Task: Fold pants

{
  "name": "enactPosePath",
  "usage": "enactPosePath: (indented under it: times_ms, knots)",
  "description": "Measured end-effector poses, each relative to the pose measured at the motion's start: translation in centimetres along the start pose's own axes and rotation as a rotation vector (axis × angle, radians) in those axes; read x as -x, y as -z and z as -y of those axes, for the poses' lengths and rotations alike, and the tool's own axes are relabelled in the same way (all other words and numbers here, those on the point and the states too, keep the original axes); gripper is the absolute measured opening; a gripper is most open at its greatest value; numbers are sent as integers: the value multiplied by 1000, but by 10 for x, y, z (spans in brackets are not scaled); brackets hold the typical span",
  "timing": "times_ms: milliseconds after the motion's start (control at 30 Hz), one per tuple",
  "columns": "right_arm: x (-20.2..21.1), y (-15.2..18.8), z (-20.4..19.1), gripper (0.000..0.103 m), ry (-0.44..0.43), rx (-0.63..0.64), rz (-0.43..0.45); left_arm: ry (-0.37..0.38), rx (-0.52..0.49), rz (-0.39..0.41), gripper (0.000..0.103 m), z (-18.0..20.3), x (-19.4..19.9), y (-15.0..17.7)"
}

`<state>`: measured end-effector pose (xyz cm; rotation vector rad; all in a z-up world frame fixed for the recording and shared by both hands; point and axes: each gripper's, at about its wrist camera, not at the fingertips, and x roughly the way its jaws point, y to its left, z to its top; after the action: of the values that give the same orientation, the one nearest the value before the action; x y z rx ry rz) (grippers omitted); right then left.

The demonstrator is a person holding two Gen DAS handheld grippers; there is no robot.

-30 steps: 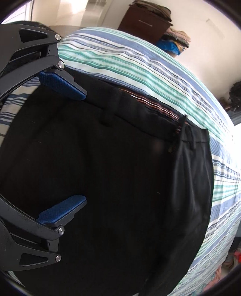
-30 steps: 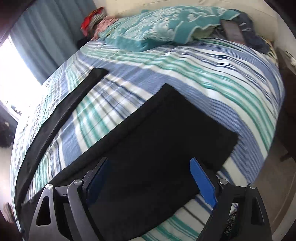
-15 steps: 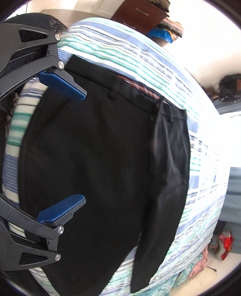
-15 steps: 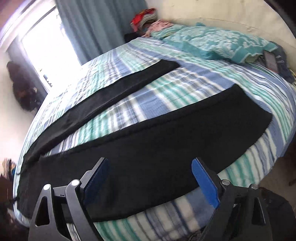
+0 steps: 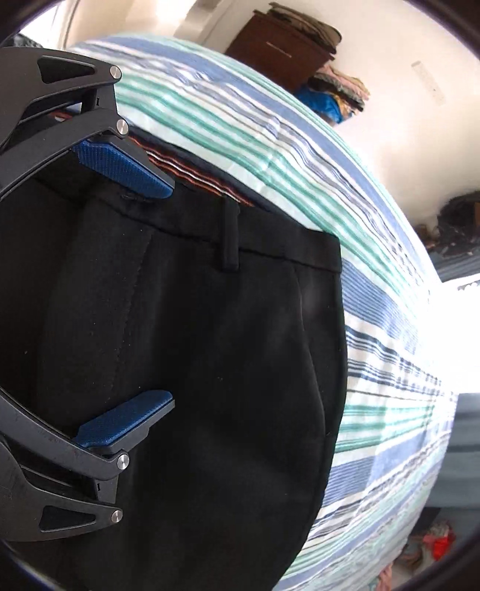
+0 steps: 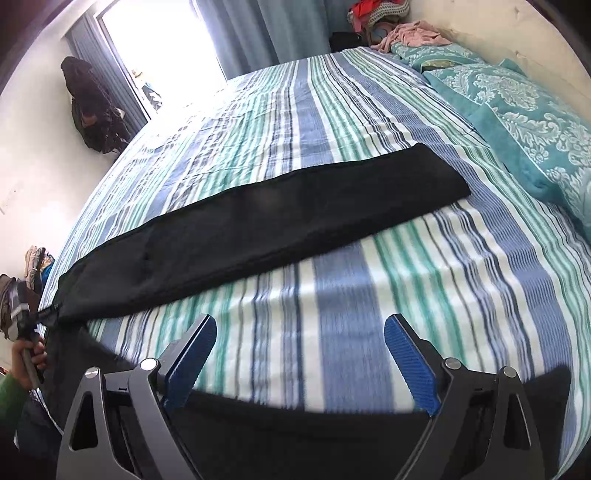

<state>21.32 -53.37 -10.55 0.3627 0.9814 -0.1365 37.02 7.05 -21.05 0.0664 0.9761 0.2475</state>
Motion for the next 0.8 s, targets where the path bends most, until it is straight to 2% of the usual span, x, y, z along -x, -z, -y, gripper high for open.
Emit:
enactPosePath:
  times_ms: [33, 100, 200, 267, 300, 367, 400, 500, 567, 600, 633, 733, 800]
  knots:
    - [-14, -21, 19, 92, 21, -20, -31, 4, 16, 44, 103, -1, 5, 5]
    - [-38, -64, 60, 92, 63, -92, -70, -33, -12, 54, 102, 5, 5, 4]
    - [-65, -127, 109, 92, 156, -147, -54, -27, -3, 64, 102, 2, 2, 3]
    - [-87, -163, 128, 92, 221, -145, -76, -26, -1, 72, 102, 3, 6, 5]
    - [-99, -177, 133, 88, 237, -136, -93, -26, 1, 77, 102, 3, 5, 6]
    - [-124, -199, 138, 74, 252, -119, -128, -28, 2, 86, 102, 4, 5, 7]
    - [-136, -206, 139, 69, 254, -118, -144, -28, 3, 89, 102, 4, 6, 7]
    - [-163, -215, 139, 67, 279, -103, -149, -32, 1, 96, 102, 6, 6, 9]
    - [-176, -210, 141, 48, 265, -107, -170, -33, 2, 97, 102, 6, 6, 9]
    - [-175, -207, 140, 34, 273, -98, -150, -33, 2, 97, 102, 6, 6, 9]
    - [-166, -204, 138, 11, 279, -87, -97, -33, 3, 97, 102, 6, 6, 8]
    - [-121, -187, 127, 7, 207, -73, 51, -35, 1, 96, 102, 6, 5, 8]
    - [-75, -166, 110, 6, 146, -38, 137, -38, -2, 94, 102, 6, 6, 8]
